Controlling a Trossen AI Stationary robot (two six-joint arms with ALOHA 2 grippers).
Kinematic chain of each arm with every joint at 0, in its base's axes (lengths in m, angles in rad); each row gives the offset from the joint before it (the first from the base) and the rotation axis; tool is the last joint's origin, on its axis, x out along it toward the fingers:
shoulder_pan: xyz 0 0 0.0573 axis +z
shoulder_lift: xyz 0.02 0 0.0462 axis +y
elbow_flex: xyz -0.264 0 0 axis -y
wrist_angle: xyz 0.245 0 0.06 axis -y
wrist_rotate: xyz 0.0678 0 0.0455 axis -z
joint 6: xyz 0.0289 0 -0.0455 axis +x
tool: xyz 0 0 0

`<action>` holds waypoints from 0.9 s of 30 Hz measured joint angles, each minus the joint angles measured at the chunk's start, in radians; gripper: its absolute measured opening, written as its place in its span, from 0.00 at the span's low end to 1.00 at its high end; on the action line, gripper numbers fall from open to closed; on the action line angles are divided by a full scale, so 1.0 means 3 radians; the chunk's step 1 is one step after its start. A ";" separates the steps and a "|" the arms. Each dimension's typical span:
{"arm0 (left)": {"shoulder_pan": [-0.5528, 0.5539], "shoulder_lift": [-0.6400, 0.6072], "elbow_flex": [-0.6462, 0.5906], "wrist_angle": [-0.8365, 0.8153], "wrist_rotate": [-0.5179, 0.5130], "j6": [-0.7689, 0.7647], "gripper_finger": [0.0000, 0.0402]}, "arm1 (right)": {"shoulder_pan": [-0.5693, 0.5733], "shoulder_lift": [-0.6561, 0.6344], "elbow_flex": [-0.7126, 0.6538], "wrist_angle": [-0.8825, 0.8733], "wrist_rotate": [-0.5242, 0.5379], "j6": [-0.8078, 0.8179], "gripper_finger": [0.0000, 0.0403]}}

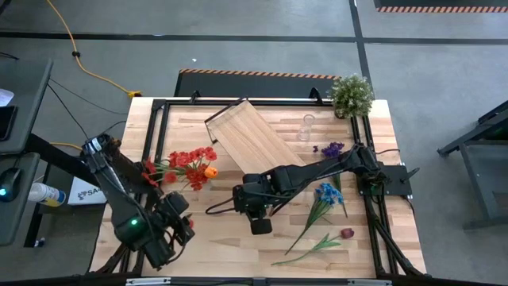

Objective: Pick and place flowers into a vace then onto a shelf
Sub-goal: Adjust the shelf

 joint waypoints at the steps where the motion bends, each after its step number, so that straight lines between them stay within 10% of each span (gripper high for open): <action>1: -0.0028 0.0000 0.0023 0.0002 0.0001 -0.0038 0.61 | 0.0000 0.0000 0.0000 -0.0007 0.0000 0.0000 0.17; 14: -0.0417 -0.0001 0.0357 0.0058 0.0009 -0.0411 0.59 | 0.0000 0.0000 0.0000 -0.0659 -0.0020 0.0029 0.17; 27: -0.0729 -0.0001 0.0464 0.0219 0.0167 -0.0777 0.59 | 0.0033 0.0000 0.0003 -0.1330 -0.0795 0.0317 0.17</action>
